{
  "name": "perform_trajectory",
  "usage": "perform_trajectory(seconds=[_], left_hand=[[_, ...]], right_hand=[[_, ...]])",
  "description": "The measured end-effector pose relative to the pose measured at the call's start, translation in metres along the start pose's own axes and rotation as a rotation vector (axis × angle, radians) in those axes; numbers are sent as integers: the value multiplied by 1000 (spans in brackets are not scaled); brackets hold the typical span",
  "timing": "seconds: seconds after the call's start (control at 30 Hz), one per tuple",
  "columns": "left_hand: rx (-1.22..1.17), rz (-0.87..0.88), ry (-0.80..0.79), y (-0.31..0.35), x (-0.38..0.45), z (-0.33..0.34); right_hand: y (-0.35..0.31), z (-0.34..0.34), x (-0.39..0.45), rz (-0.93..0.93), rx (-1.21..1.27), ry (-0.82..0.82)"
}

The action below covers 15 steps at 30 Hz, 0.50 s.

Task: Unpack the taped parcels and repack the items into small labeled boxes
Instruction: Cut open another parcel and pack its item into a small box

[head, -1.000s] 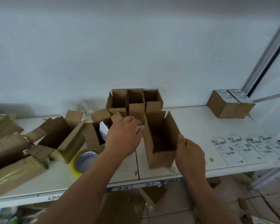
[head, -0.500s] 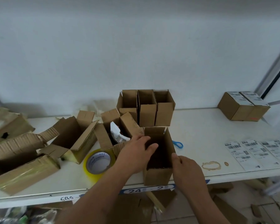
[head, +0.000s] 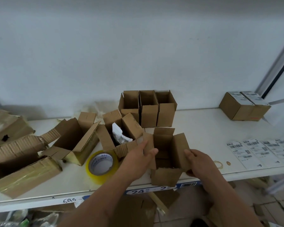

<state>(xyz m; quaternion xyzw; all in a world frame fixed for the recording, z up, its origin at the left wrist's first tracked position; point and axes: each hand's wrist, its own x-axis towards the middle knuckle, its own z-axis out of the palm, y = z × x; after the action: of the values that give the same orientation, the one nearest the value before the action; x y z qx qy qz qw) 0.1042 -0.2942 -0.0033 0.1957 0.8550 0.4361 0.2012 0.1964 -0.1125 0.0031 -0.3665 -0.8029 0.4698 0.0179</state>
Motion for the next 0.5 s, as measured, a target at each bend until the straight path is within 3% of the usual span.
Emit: perform_trajectory(seconds=[0.2,0.5], left_hand=[[64,-21,-66,6,-2,15],[257,-72,-27,16,3,36]], right_hand=[[13,-13,9,-181,-174,52],[9,-1,18,-108,-106,-183]])
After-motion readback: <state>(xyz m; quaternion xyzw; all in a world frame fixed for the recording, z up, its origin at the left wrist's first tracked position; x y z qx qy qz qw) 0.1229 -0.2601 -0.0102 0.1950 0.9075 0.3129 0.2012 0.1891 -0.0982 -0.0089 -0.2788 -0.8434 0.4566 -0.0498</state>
